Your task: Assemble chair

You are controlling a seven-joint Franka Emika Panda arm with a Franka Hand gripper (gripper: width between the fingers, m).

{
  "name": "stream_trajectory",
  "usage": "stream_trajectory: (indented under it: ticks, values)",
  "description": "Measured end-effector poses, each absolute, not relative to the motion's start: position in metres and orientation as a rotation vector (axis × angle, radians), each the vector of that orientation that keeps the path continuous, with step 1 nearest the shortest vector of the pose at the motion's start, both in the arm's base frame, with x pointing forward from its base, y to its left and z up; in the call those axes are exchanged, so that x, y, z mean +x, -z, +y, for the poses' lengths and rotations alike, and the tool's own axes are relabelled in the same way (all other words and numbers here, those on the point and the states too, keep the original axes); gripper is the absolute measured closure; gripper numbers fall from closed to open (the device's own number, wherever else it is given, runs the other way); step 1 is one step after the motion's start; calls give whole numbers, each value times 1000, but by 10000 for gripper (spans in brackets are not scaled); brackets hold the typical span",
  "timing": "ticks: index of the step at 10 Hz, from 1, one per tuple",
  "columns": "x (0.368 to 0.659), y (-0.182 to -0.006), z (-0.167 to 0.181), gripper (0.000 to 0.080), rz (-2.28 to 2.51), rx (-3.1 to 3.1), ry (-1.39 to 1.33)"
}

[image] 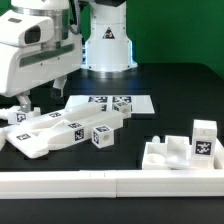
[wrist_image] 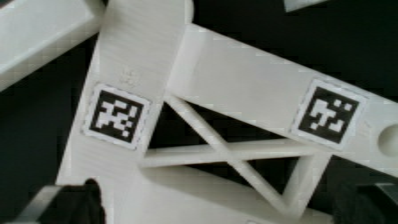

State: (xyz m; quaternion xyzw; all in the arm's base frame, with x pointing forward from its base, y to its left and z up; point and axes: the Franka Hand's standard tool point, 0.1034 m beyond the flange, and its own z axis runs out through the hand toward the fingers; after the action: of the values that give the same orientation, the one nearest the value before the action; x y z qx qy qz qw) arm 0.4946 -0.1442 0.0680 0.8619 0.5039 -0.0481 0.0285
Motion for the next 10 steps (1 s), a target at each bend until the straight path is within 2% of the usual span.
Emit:
stream_trajectory:
  ticks: [2,4,6,10]
  values:
    - [455,-56,-182,151,1689,2617,215]
    - [422,-39,-198,151,1679,2638,236]
    - [421,-37,-195,151,1654,2657,241]
    - [415,-20,-203,151,1661,2649,276]
